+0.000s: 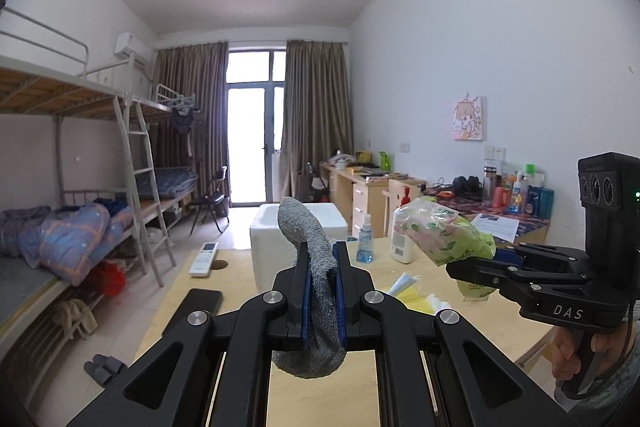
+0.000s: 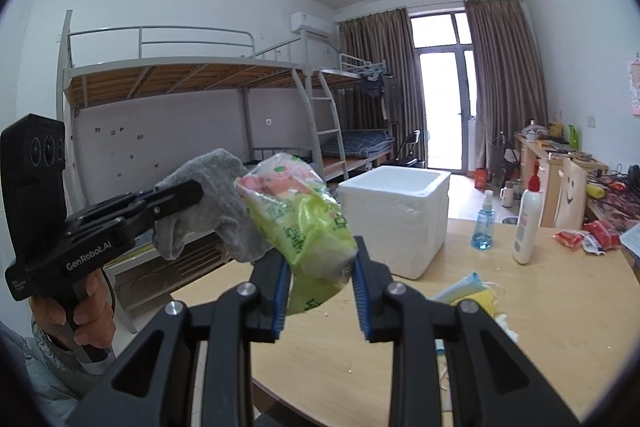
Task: Organize soft objects
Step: 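Carry the sock and the packet in both tools over to the white foam box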
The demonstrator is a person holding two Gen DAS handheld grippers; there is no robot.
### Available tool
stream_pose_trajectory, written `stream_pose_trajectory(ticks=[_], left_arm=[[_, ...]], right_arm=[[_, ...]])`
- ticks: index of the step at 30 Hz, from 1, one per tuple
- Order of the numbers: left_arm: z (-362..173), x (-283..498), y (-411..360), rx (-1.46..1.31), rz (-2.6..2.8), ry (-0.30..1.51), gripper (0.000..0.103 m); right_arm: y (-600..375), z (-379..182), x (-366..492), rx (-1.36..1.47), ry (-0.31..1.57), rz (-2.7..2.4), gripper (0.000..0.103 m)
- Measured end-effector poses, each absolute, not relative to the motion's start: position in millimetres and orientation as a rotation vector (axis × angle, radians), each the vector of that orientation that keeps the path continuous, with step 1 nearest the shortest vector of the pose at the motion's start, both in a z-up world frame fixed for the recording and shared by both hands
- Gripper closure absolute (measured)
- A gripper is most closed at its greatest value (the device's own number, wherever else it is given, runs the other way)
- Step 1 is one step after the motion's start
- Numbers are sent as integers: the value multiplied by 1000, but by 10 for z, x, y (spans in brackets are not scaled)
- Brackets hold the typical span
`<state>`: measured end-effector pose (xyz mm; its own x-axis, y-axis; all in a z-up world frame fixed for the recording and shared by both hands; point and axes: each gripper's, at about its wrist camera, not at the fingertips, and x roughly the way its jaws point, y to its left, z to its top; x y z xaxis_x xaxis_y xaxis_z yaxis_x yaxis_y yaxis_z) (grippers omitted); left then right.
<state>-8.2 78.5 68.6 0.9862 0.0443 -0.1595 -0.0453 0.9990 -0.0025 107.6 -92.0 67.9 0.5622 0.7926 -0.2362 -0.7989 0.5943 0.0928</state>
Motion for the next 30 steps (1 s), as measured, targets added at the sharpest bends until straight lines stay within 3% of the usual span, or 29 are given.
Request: stream_pose_trajectory(ticks=[30], left_arm=[[784,601,1128,-27,82,226,93]], right_arm=[[-507,854,1662,-44,328,911,71]])
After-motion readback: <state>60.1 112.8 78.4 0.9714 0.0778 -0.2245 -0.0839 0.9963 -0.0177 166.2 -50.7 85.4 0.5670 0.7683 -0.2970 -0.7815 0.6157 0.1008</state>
